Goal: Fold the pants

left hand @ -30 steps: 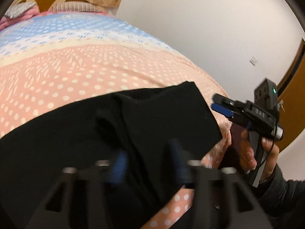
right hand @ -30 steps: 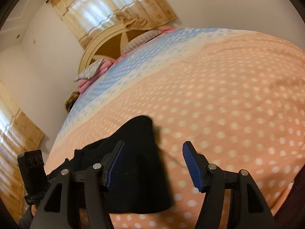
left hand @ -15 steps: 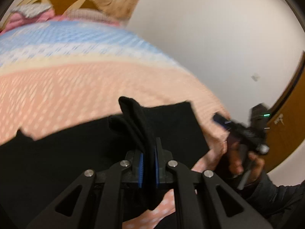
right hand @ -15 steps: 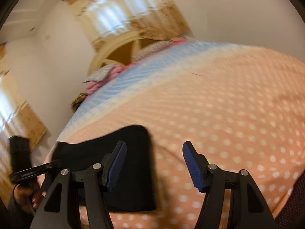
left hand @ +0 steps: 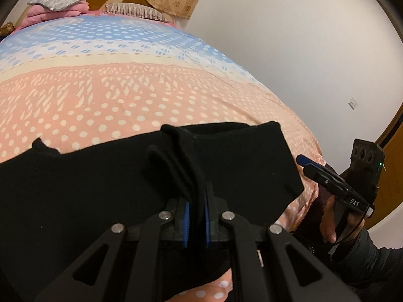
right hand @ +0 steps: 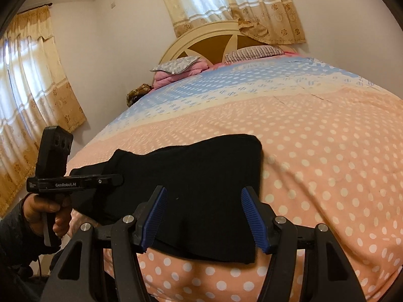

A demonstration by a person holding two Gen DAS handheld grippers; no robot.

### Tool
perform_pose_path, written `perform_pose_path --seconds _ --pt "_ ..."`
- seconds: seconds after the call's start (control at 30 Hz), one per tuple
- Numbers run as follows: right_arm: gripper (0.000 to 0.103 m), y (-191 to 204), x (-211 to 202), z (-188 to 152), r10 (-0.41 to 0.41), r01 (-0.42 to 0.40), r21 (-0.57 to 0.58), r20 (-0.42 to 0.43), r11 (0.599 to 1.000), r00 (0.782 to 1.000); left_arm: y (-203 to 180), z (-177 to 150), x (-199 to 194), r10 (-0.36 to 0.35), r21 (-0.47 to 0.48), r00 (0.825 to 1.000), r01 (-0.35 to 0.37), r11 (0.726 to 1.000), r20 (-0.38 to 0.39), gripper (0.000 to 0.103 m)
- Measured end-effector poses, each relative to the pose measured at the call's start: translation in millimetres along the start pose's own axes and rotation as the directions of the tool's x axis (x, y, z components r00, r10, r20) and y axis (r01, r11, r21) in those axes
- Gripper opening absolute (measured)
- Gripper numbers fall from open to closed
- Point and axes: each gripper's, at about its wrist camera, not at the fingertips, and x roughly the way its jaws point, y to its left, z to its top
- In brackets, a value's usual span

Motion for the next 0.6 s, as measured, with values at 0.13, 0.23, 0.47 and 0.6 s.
perform_pose_path --seconds 0.13,0.23,0.47,0.6 --pt "0.063 -5 19 -9 -0.035 0.034 -0.019 -0.085 0.999 0.996 10 -4 11 0.007 -0.039 1.000 -0.007 0.999 -0.015 0.014" --pt "0.063 -3 10 -7 -0.036 0.034 -0.030 -0.046 0.999 0.998 14 -4 10 -0.004 -0.060 1.000 0.004 0.998 0.000 0.017" --pt "0.063 24 6 -9 0.000 -0.004 -0.123 -0.029 0.992 1.000 13 -7 -3 0.021 -0.057 1.000 -0.019 0.998 0.019 0.024" --pt "0.063 49 7 -9 0.011 -0.015 -0.184 -0.021 0.983 1.000 13 -16 -27 0.080 -0.037 0.995 -0.078 0.996 0.063 0.051"
